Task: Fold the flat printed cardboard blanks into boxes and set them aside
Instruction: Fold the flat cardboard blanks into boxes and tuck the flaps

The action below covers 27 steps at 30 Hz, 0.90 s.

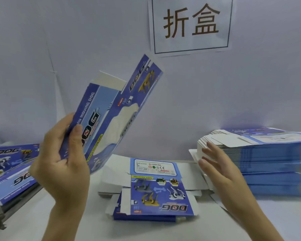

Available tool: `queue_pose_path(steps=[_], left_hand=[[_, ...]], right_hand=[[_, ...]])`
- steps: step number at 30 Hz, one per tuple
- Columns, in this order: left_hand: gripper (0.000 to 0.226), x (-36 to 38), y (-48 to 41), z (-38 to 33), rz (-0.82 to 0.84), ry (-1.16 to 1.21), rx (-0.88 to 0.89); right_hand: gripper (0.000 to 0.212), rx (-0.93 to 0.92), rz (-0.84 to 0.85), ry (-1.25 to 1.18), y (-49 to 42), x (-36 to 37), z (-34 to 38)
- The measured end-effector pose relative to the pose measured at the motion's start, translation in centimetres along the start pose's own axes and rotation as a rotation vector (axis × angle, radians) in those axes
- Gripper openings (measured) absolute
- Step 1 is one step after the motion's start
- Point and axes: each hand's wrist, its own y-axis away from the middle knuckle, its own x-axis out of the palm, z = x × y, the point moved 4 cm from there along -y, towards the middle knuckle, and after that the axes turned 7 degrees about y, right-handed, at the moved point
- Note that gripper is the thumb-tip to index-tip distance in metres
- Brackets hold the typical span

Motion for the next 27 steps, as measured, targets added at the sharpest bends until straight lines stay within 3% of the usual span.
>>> queue_pose_path(steps=[5,8,15,17,19,22,27], left_hand=[[0.022,0.9,1.3,-1.1,-0.042,0.096,-0.020],[0.018,2.6,3.0,-2.6,0.024,0.166,-0.010],[0.032,4.0,5.1,-4.4,0.439,0.016,0.454],[0.035,3.7,5.2,-4.2,0.391,0.000,0.421],[0.025,2.9,4.3,-3.8,0.224,0.041,0.282],[0.016,1.7,2.9,-3.0,-0.010,0.167,0.069],[0.014,1.6,2.4,-2.9,0.005,0.171,-0.014]], right_hand=[[0.052,-0.018,-0.004,0.011,-0.2,-0.1,-0.5],[0.054,-0.012,0.011,0.021,-0.1,0.2,-0.7],[0.060,0.024,0.059,0.002,-0.2,0.7,-1.1],[0.059,0.043,0.067,-0.019,-0.4,0.9,-1.2],[0.056,0.052,0.099,-0.028,-0.4,1.1,-1.6],[0.044,-0.013,0.277,0.083,0.0,2.4,-2.3],[0.051,-0.144,0.615,0.708,1.8,7.8,-8.0]])
